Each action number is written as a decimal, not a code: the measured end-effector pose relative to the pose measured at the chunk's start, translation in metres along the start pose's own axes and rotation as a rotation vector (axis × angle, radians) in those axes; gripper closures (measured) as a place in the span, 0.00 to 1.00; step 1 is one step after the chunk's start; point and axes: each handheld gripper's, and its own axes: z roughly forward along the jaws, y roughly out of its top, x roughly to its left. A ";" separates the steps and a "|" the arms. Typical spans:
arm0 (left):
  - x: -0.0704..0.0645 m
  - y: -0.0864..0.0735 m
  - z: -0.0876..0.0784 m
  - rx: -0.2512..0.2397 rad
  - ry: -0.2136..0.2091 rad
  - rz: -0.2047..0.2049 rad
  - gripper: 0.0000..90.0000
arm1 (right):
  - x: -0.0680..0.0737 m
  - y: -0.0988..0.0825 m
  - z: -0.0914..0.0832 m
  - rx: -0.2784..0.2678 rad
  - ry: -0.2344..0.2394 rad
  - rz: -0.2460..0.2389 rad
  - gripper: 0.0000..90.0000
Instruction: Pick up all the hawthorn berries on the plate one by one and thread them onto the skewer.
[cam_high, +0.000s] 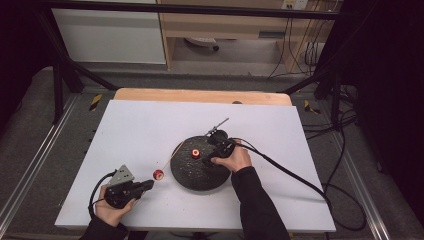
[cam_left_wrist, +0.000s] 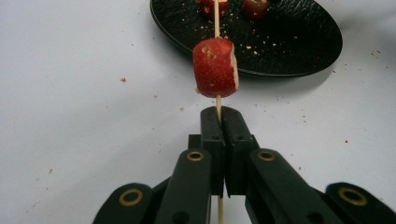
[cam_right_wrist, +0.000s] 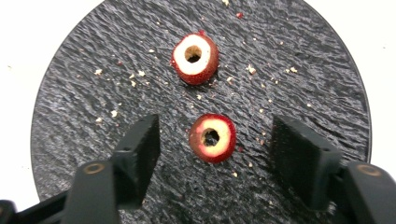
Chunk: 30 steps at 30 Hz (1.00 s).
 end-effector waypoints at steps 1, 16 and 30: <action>0.000 0.000 0.000 0.000 0.000 0.000 0.98 | -0.001 0.001 0.002 0.010 0.000 0.003 0.43; -0.001 0.000 0.002 0.008 -0.002 0.007 0.98 | -0.007 0.003 0.012 0.063 0.026 0.016 0.63; -0.002 0.000 0.002 0.007 -0.003 0.008 0.98 | -0.010 0.005 0.012 0.092 0.052 0.059 0.70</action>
